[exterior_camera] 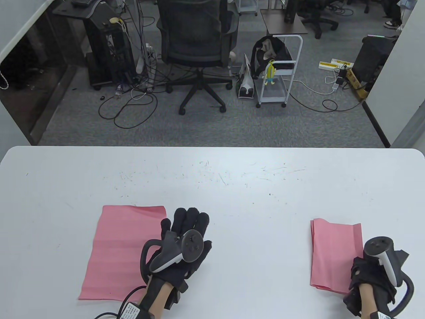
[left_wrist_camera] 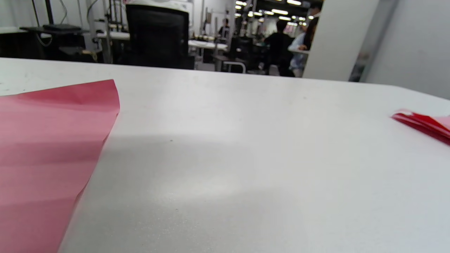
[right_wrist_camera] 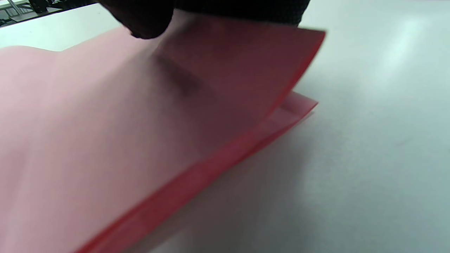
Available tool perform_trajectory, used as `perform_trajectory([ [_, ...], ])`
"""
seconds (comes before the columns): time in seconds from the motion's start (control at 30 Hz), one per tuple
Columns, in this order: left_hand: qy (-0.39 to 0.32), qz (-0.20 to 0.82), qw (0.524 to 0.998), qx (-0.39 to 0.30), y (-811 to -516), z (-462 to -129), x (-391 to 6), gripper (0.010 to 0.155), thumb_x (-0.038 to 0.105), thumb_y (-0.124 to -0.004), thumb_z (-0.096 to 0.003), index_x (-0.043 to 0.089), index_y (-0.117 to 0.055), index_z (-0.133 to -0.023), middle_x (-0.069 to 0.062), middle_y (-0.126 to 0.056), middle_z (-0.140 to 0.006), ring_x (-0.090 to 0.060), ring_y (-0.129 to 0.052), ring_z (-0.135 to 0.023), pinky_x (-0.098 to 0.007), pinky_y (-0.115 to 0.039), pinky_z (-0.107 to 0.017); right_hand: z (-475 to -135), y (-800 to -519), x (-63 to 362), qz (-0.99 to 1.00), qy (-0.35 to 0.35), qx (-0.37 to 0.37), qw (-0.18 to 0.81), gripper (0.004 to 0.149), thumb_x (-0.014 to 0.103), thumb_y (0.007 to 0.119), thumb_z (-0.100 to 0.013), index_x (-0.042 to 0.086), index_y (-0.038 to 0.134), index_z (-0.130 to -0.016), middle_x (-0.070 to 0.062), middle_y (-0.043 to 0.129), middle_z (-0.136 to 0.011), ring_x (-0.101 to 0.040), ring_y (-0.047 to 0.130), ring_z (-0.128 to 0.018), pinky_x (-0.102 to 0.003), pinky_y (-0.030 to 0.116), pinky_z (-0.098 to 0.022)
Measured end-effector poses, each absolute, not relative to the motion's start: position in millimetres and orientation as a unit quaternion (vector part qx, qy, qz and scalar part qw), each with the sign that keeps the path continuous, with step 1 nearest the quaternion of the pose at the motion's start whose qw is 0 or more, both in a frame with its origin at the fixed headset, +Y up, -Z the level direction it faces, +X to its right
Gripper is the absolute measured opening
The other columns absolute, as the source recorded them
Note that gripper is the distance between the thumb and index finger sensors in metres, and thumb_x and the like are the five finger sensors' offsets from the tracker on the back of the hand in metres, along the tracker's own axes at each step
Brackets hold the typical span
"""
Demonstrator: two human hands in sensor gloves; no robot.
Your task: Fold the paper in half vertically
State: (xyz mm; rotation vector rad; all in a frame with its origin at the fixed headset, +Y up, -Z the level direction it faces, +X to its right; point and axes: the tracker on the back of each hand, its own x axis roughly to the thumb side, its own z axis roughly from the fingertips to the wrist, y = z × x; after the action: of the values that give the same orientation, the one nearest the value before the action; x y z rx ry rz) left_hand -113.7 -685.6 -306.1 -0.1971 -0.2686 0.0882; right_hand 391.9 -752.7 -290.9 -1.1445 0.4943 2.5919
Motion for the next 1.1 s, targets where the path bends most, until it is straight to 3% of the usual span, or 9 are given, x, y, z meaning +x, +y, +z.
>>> perform_trajectory([
  [0.17,-0.131,0.049,0.985,-0.099,-685,-308,-115,0.077,0.065,-0.043,-0.0547,0.037,-0.005,-0.116,0.001,-0.001,-0.127,-0.034,-0.002,-0.117,-0.067,-0.018,-0.083,-297,-741,377,0.901,0.166,-0.373,0.146,0.069,0.048,0.068,-0.05,0.028,0.035,-0.107,-0.004,0.051,-0.111,-0.035,0.06,-0.1,-0.053,0.058,-0.071],
  [0.4,-0.126,0.05,0.985,-0.104,-688,-310,-119,0.077,0.065,-0.042,-0.0547,0.037,-0.005,-0.116,0.001,-0.002,-0.127,-0.034,-0.002,-0.117,-0.067,-0.019,-0.082,-322,-688,291,0.944,0.116,-0.221,0.215,0.07,0.05,0.066,-0.051,0.027,0.032,-0.108,-0.007,0.036,-0.115,-0.043,0.037,-0.105,-0.059,0.043,-0.075],
  [0.6,-0.121,0.059,0.985,-0.11,-689,-313,-124,0.077,0.065,-0.042,-0.0547,0.037,-0.005,-0.116,0.001,-0.002,-0.127,-0.035,-0.003,-0.117,-0.067,-0.019,-0.082,-330,-662,206,0.96,0.113,-0.109,0.232,0.072,0.053,0.064,-0.052,0.03,0.025,-0.109,-0.006,0.025,-0.117,-0.043,0.023,-0.107,-0.061,0.033,-0.077],
  [0.8,-0.115,0.073,0.984,-0.111,-689,-315,-131,0.077,0.065,-0.042,-0.0547,0.037,-0.005,-0.116,0.001,-0.002,-0.127,-0.035,-0.003,-0.117,-0.067,-0.019,-0.082,-330,-674,140,0.963,0.14,-0.023,0.227,0.073,0.054,0.063,-0.052,0.033,0.023,-0.109,-0.004,0.018,-0.118,-0.042,0.013,-0.107,-0.063,0.026,-0.077],
  [1.1,-0.11,0.073,0.984,-0.118,-692,-317,-133,0.077,0.065,-0.042,-0.0548,0.037,-0.005,-0.116,0.0,-0.002,-0.127,-0.035,-0.003,-0.117,-0.067,-0.019,-0.082,-330,-702,110,0.96,0.176,0.019,0.218,0.072,0.053,0.063,-0.051,0.034,0.024,-0.109,-0.004,0.014,-0.117,-0.041,0.008,-0.105,-0.063,0.022,-0.076],
])
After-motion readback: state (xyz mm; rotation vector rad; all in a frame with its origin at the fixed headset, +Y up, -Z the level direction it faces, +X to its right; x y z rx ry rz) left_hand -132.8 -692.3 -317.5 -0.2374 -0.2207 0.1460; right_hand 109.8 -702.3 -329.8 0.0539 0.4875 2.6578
